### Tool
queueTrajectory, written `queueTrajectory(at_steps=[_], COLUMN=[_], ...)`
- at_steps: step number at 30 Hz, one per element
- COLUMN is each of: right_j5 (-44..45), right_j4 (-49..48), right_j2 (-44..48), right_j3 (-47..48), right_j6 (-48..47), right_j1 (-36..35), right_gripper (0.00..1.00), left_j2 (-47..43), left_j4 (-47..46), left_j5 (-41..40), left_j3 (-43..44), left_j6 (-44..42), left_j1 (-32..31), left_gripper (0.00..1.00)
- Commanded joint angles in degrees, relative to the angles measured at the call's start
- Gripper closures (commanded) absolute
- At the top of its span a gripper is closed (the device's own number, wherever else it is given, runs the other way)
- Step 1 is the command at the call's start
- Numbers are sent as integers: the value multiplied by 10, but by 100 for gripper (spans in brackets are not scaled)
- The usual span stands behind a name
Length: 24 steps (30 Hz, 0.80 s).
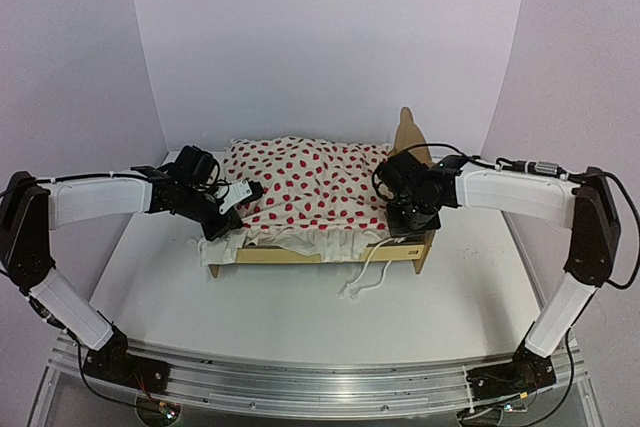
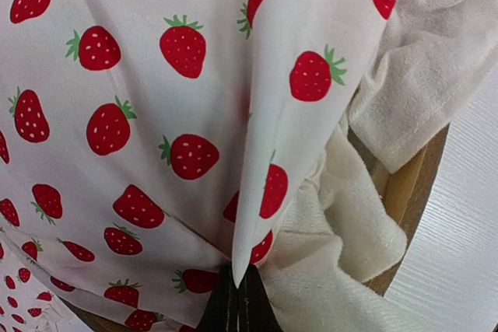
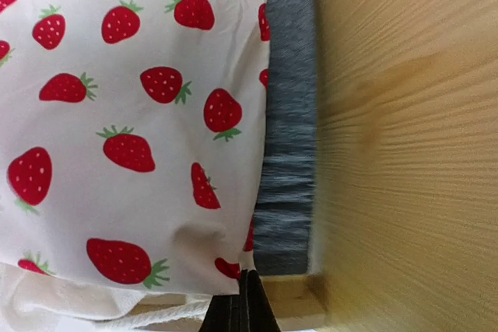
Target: Set up the pet bed
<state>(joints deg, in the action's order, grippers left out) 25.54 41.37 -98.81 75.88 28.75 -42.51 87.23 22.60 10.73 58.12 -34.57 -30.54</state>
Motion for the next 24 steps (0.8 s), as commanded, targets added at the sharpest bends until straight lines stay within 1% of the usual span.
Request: queueTrajectory(at_steps=[1, 6, 10, 15, 16, 19, 20, 21, 22, 23, 24], right_j5=[78, 87, 110, 117, 115, 109, 105, 100, 94, 87, 78], right_j4=[130, 160, 216, 239, 240, 254, 263, 269, 270, 271, 271], right_j2=[19, 8, -10, -25, -31, -54, -60, -64, -64, -63, -61], right_j3=[44, 70, 102, 127, 128, 143, 152, 161, 171, 177, 190], right_j6=[-31, -50, -51, -47, -49, -52, -52, -52, -58, -63, -69], right_j1=[5, 6, 6, 6, 6, 6, 6, 6, 6, 6, 5], right_gripper=[100, 100, 100, 97, 92, 73, 70, 66, 60, 57, 55], left_j2=[-20, -21, -25, -25, -22, -20, -21, -24, -27, -31, -36], left_j4=[26, 36, 44, 43, 43, 46, 51, 56, 61, 64, 68], left_j5=[20, 61, 97, 111, 111, 112, 113, 113, 112, 113, 114], left_j3=[34, 38, 46, 44, 40, 33, 34, 37, 42, 46, 52], left_j6=[0, 10, 25, 27, 27, 22, 21, 21, 20, 19, 20], left_j1=[4, 4, 3, 0, 0, 0, 0, 1, 1, 1, 2], left_gripper=[100, 100, 100, 100, 100, 99, 95, 88, 77, 69, 57])
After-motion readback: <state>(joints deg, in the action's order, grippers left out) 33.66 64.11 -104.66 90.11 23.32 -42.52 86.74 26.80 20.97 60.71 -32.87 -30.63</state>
